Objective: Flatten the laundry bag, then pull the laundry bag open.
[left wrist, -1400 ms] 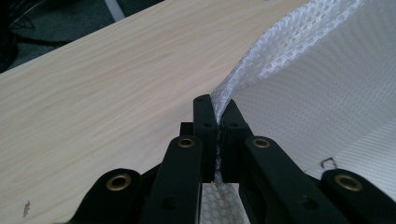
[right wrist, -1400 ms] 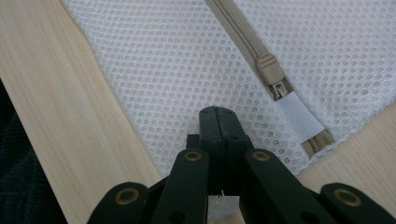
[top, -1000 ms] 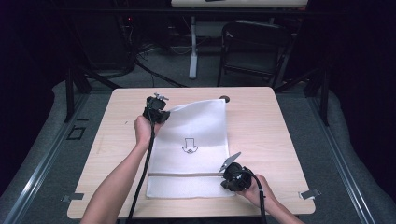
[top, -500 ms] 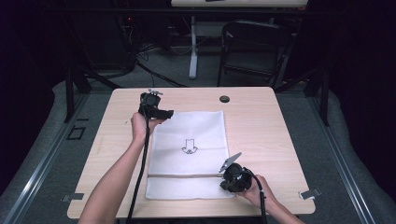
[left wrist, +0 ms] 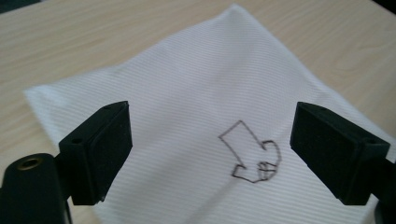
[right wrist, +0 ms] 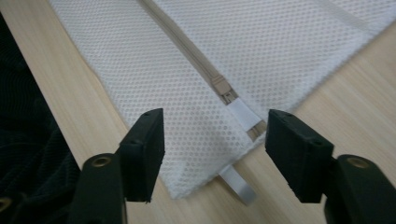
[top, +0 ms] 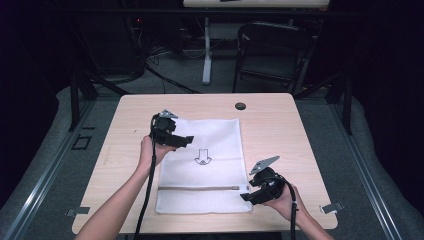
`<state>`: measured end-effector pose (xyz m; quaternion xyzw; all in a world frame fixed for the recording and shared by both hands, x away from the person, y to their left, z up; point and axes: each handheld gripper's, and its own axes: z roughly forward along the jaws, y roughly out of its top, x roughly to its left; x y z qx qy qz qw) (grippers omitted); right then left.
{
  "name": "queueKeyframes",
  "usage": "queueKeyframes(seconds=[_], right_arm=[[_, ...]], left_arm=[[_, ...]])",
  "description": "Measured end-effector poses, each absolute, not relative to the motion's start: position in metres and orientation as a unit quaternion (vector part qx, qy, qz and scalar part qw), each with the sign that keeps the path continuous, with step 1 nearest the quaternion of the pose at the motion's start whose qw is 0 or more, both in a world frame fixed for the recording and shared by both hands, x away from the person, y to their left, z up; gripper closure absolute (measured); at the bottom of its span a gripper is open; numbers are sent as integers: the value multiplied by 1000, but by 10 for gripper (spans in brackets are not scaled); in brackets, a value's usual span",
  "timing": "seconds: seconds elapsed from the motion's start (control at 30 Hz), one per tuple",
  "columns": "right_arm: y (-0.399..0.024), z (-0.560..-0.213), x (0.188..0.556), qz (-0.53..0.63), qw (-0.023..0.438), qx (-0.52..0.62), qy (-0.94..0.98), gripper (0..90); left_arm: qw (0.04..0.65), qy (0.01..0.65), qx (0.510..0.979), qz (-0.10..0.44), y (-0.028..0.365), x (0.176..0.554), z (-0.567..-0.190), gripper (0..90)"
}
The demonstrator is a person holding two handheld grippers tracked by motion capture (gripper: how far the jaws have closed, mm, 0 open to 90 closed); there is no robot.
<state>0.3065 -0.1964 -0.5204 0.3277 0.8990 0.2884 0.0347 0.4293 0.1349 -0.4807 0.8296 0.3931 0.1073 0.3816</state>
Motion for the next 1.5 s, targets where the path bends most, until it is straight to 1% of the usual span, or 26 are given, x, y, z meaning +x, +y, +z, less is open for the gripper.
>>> queueKeyframes(seconds=[0.07,0.27,0.33,0.43,0.6,0.7,0.83,0.87,0.93,0.97,1.07,1.13,1.17,1.2,1.27,1.33,1.37,1.43,1.47,1.5], right_arm=[[-200,-519,307,289,38,332,897,346],[-206,-514,310,288,51,343,893,372],[-207,-514,311,283,54,345,894,375],[-208,-515,311,281,57,349,892,373],[-212,-515,309,282,59,353,890,373],[-213,-515,308,289,57,355,887,414],[-215,-516,310,287,56,356,887,530],[-215,-517,310,285,58,359,887,582],[-215,-519,310,286,54,357,888,643],[-214,-519,310,290,55,356,887,699],[-211,-520,311,293,58,354,886,796],[-209,-522,313,288,62,354,888,862],[-208,-524,314,285,62,354,889,881],[-207,-526,315,287,59,354,888,900],[-205,-529,317,282,57,354,890,900],[-203,-531,319,280,58,354,891,900],[-202,-533,320,281,55,357,889,900],[-197,-537,323,272,51,355,893,900],[-195,-539,324,270,52,354,894,900],[-194,-539,324,273,51,348,895,900]], left_arm=[[384,380,835,100,129,420,-484,122],[385,340,854,82,115,395,-490,118],[385,333,858,73,113,389,-492,118],[375,320,866,79,109,381,-495,117],[372,311,872,67,107,376,-497,116],[372,304,875,61,102,373,-498,117],[370,289,881,57,93,367,-501,129],[367,285,884,53,90,367,-503,133],[368,273,887,52,84,364,-506,142],[368,269,889,45,81,364,-508,155],[364,251,896,43,68,360,-514,177],[368,239,898,38,60,358,-515,216],[373,232,898,40,57,356,-517,230],[372,224,900,38,53,355,-518,271],[373,212,903,33,46,353,-520,295],[378,194,905,24,41,352,-522,360],[373,196,906,32,38,351,-524,366],[375,193,907,15,35,352,-529,381],[370,189,910,19,33,351,-530,395],[365,181,913,22,32,350,-531,390]])
